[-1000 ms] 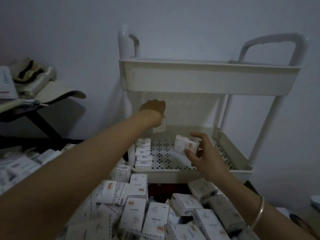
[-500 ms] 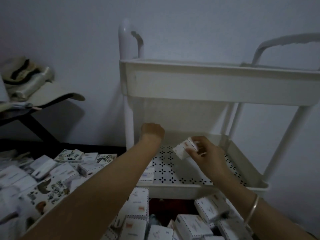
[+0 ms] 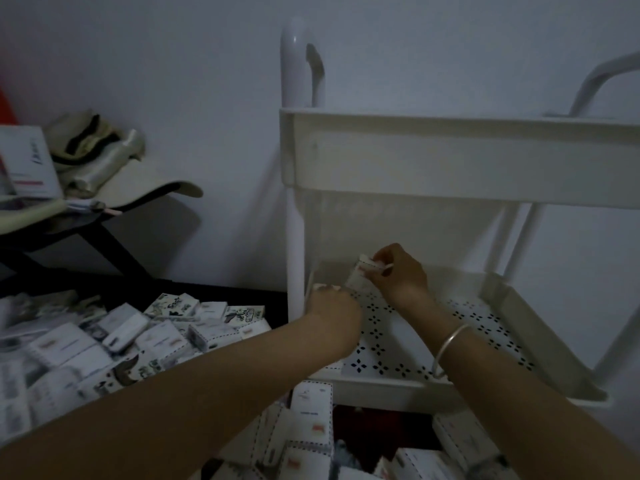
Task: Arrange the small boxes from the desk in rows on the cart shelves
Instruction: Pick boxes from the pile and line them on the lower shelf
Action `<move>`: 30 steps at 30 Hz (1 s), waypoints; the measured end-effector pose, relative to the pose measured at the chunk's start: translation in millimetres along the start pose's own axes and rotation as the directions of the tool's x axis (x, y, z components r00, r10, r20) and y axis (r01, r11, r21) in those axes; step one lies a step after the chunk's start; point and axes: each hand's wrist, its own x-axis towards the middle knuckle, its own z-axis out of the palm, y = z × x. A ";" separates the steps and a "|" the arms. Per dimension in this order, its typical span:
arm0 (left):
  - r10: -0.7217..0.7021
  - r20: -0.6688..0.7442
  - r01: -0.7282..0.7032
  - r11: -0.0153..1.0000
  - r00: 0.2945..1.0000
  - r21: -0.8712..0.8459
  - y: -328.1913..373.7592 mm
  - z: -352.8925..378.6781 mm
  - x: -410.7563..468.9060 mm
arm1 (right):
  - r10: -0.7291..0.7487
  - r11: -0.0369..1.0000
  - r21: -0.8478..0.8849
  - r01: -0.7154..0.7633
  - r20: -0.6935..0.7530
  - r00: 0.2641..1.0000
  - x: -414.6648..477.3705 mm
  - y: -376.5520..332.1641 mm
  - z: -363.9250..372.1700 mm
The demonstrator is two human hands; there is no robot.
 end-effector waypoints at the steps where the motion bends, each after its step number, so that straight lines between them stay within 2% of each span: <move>1: -0.011 0.022 0.010 1.000 1.000 0.005 -0.4 3.6 -2.0 | -0.008 1.000 0.014 0.008 -0.010 1.000 2.9 -2.1 2.5; 4: -0.027 0.087 0.029 0.999 0.996 -0.025 -2.6 6.2 -6.3 | -0.007 0.998 0.066 0.007 0.008 1.000 7.8 -7.5 7.1; 8: 0.000 0.116 0.007 0.998 0.993 -0.058 -1.7 1.7 -10.7 | -0.009 0.994 0.106 -0.005 0.136 0.991 10.9 -12.4 12.7; 11: 0.082 0.129 -0.089 0.995 0.988 0.047 2.6 -2.5 -26.0 | -0.007 0.974 0.222 -0.045 0.231 0.973 10.7 -15.2 17.2; 13: 0.147 0.125 -0.159 0.983 0.981 0.088 5.9 -3.3 -36.1 | -0.017 0.969 0.241 -0.049 0.265 0.964 10.2 -16.8 18.9; 19: 0.264 0.089 -0.266 0.964 0.961 0.011 1.5 -7.1 -56.2 | 0.016 0.973 0.209 -0.102 0.376 0.926 4.7 -22.1 29.3; 22: 0.302 0.038 -0.296 0.948 0.952 -0.117 -9.4 -3.8 -62.2 | 0.045 0.983 0.146 -0.109 0.384 0.922 -1.5 -22.6 33.0; 25: 0.345 -0.093 -0.357 0.905 0.934 -0.231 -20.1 1.2 -67.4 | 0.082 0.964 0.194 -0.181 0.432 0.898 -7.5 -24.6 25.4; 28: 0.380 -0.238 -0.437 0.858 0.894 -0.271 -23.0 -2.7 -75.8 | 0.040 0.997 0.040 -0.059 0.371 0.928 -15.9 -23.7 11.7; 30: 0.420 -0.277 -0.494 0.815 0.864 -0.304 -19.9 -8.5 -84.4 | -0.051 0.998 -0.021 0.060 0.321 0.946 -29.5 -30.5 -2.9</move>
